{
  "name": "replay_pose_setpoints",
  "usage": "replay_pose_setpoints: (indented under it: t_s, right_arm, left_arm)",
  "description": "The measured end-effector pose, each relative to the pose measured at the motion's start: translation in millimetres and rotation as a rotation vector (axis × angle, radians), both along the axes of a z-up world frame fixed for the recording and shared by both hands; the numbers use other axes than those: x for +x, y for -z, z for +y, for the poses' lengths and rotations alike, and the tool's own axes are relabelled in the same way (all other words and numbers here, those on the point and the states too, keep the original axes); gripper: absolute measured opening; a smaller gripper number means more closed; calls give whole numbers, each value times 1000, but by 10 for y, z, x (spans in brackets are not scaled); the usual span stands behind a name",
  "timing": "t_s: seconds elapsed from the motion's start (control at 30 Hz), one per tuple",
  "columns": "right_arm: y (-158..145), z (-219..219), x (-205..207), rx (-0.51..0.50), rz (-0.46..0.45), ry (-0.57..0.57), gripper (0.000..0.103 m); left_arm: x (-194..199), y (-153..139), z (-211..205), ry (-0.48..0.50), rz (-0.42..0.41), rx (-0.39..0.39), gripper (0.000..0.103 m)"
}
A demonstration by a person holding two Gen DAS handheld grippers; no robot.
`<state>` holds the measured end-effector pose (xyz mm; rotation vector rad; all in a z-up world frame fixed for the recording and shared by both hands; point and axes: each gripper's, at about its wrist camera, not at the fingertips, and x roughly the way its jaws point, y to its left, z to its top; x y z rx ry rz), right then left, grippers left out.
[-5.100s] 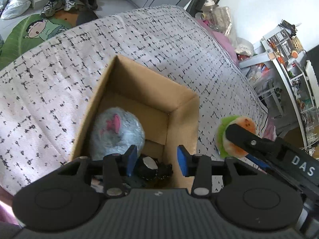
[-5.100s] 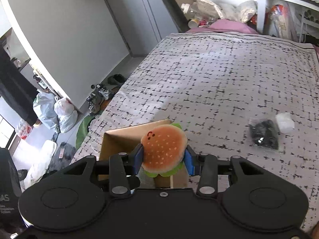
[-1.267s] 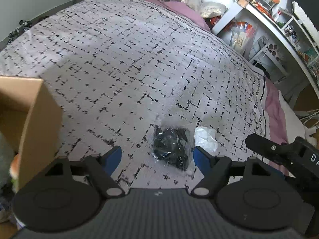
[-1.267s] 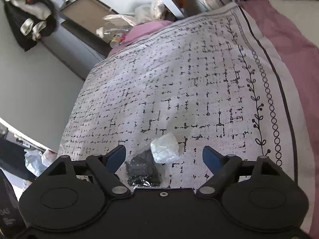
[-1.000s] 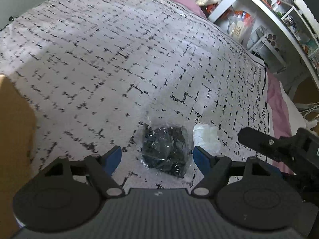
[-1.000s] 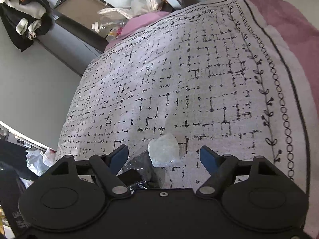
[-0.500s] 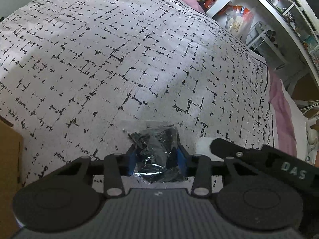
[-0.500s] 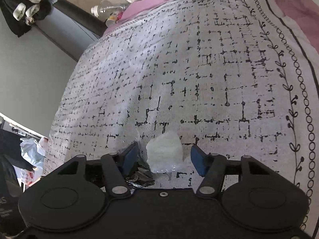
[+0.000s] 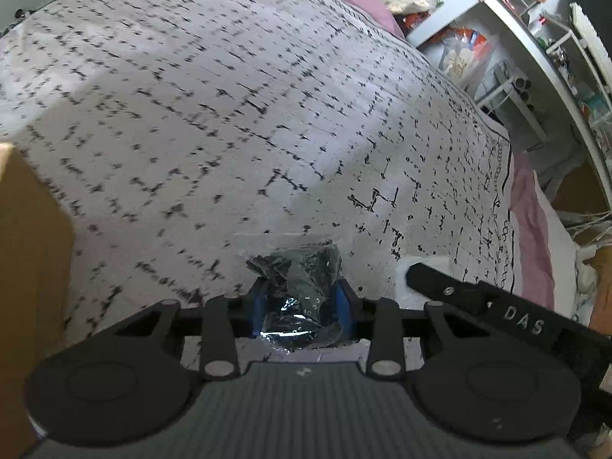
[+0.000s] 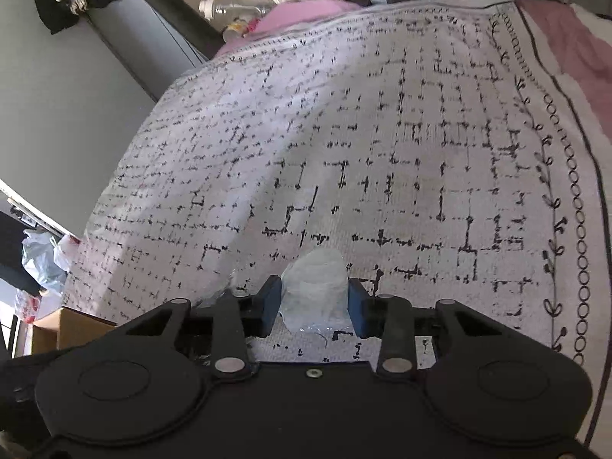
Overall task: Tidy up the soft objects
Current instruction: 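Grasp the white item with the right tool while the left tool grasps the bagged black item, then carry the white item with the right tool while the left tool carries the bagged item to the box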
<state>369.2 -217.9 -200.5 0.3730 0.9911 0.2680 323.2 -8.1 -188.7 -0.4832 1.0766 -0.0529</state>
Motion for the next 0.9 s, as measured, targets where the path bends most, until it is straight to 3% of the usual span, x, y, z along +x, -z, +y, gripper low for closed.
replay_pose_setpoints:
  t_s: [0.63, 0.9]
  right_arm:
    - [-438, 43, -539, -26, -82, -2, 37]
    - [-602, -9, -720, -24, -108, 17, 37]
  left_arm:
    - [-701, -753, 255, -36, -107, 35, 36]
    - [-890, -932, 397, -55, -136, 46, 36]
